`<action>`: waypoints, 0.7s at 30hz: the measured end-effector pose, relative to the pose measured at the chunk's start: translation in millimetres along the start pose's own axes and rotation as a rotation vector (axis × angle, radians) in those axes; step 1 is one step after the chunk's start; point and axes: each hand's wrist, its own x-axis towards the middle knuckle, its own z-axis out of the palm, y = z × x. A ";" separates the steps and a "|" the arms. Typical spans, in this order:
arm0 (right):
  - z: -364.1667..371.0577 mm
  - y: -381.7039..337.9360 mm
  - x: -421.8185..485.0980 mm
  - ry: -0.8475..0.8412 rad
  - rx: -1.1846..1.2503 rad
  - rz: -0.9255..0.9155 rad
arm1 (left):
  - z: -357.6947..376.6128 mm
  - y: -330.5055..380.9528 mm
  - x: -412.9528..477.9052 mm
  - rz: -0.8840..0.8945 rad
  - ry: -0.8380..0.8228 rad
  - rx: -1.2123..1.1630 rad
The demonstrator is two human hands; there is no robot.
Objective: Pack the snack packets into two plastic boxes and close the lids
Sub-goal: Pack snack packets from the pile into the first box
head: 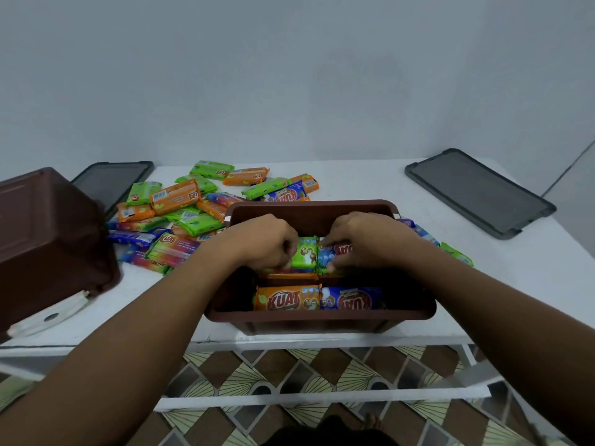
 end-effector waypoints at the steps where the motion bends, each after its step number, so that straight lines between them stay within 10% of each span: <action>1: 0.3 2.0 0.6 0.061 0.100 -0.002 | -3.2 1.7 -1.7 0.026 0.045 -0.051; 7: -6.4 22.3 -5.9 0.562 0.692 0.107 | -23.1 26.5 5.3 0.134 0.327 -0.211; 21: -39.7 122.9 -23.6 0.530 0.711 0.190 | -54.2 85.9 85.0 0.117 0.380 -0.259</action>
